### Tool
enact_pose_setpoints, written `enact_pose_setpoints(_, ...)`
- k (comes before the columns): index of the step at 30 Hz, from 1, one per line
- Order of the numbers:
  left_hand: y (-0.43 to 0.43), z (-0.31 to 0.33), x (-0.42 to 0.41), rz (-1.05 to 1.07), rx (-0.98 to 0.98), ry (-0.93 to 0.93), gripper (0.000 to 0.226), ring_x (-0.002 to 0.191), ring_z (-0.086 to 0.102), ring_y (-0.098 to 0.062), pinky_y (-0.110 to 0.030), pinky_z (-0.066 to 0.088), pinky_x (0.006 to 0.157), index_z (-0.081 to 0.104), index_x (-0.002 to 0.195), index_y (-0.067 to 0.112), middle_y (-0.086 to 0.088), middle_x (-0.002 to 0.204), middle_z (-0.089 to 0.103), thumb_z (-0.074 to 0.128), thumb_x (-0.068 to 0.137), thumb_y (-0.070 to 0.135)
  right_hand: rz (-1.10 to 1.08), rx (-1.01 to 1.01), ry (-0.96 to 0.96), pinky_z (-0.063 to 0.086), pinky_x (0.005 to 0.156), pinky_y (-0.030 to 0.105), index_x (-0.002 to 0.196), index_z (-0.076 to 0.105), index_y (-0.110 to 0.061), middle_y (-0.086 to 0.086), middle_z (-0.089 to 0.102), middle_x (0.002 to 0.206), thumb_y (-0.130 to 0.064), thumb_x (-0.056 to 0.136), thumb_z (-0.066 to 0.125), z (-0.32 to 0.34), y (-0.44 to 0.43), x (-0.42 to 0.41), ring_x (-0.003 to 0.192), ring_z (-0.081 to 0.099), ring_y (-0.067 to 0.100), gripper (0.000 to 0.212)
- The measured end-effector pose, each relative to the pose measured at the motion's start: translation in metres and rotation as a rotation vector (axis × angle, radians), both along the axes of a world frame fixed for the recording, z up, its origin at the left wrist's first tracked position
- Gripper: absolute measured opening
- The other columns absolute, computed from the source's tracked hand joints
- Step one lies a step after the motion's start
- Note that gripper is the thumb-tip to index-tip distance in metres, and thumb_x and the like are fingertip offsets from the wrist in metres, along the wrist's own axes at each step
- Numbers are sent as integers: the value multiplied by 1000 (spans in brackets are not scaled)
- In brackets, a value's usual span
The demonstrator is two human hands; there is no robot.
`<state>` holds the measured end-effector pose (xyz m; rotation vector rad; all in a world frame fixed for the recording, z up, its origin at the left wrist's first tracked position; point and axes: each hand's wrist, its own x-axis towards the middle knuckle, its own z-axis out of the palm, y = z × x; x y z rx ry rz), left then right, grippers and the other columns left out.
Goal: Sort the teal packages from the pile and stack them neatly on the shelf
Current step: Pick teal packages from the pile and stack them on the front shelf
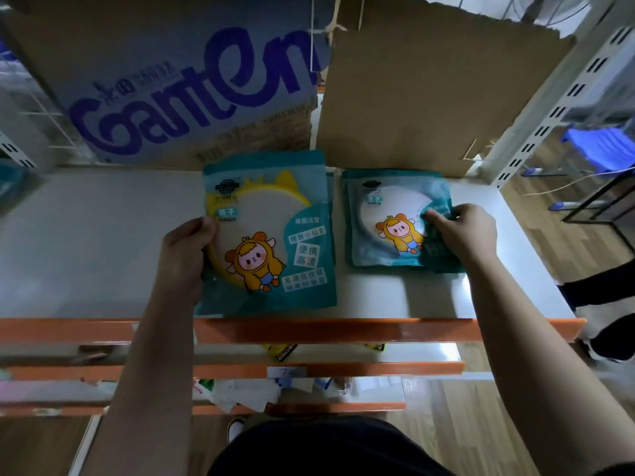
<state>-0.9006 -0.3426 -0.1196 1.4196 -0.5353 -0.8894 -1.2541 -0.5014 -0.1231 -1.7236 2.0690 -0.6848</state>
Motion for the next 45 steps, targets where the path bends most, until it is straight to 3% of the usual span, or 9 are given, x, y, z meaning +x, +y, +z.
enact_pose_setpoints(6, 1, 0, -1, 10, 8, -10, 18, 67, 71, -10, -23, 55, 52, 69, 94, 17, 6, 75, 75, 52, 98, 15, -54, 5, 91, 29, 51, 28, 83, 60, -14, 8, 61, 79, -58, 82, 65, -3, -1, 4, 71, 52, 27, 44)
enact_pose_setpoints(11, -2, 2, 2, -6, 13, -32, 21, 68, 71, -10, -22, 55, 53, 70, 92, 18, 6, 76, 75, 50, 99, 16, -21, -74, 159, 43, 76, 38, 113, 61, -9, 14, 58, 112, -52, 83, 66, 0, 5, 6, 103, 54, 33, 52)
enact_pose_setpoints(14, -11, 6, 9, 5, 19, -65, 23, 64, 70, -8, -21, 54, 51, 70, 88, 20, 7, 72, 74, 50, 100, 17, 57, -207, 216, 37, 90, 42, 120, 62, -7, 20, 56, 121, -38, 90, 62, 0, 25, 9, 111, 46, 40, 43)
enact_pose_setpoints(19, -37, 8, 19, -13, 123, -169, 22, 59, 67, -12, -24, 55, 52, 69, 80, 24, 5, 69, 71, 55, 97, 22, 285, -331, 171, 41, 80, 40, 104, 71, -7, 18, 60, 108, -17, 88, 66, -8, 77, 32, 100, 49, 37, 19)
enact_pose_setpoints(23, -58, 2, 20, -99, 193, -293, 14, 74, 66, -21, -34, 57, 69, 68, 87, 15, -6, 84, 70, 59, 95, 23, 368, -308, 176, 45, 77, 43, 102, 70, -8, 15, 60, 106, -20, 91, 64, -19, 97, 48, 96, 49, 34, 18)
enact_pose_setpoints(25, -65, -1, 20, -106, 207, -424, 15, 75, 64, -14, -27, 52, 64, 65, 98, 13, -1, 85, 67, 65, 91, 26, 373, -294, 162, 44, 80, 40, 104, 69, -9, 14, 59, 109, -21, 90, 65, -20, 95, 47, 99, 48, 32, 18)
enact_pose_setpoints(28, -73, -6, 20, -73, 249, -586, 21, 69, 60, -9, -25, 45, 57, 63, 94, 17, 7, 75, 62, 71, 85, 34, 377, -306, 146, 41, 80, 37, 102, 68, -8, 15, 58, 109, -17, 88, 66, -21, 94, 45, 99, 49, 34, 17)
enact_pose_setpoints(38, -80, -22, 7, 43, 299, -718, 30, 76, 60, -16, -22, 38, 51, 63, 96, 13, 0, 86, 63, 73, 82, 37, 365, -274, 163, 44, 84, 39, 111, 67, -10, 13, 57, 119, -21, 91, 64, -18, 97, 47, 105, 47, 30, 23)
enact_pose_setpoints(45, -80, -23, 5, 30, 346, -794, 45, 91, 62, -24, -39, 55, 76, 64, 109, 5, -11, 104, 65, 69, 84, 42, 363, -286, 167, 46, 82, 41, 111, 67, -10, 13, 57, 117, -22, 92, 62, -18, 99, 47, 104, 47, 30, 23)
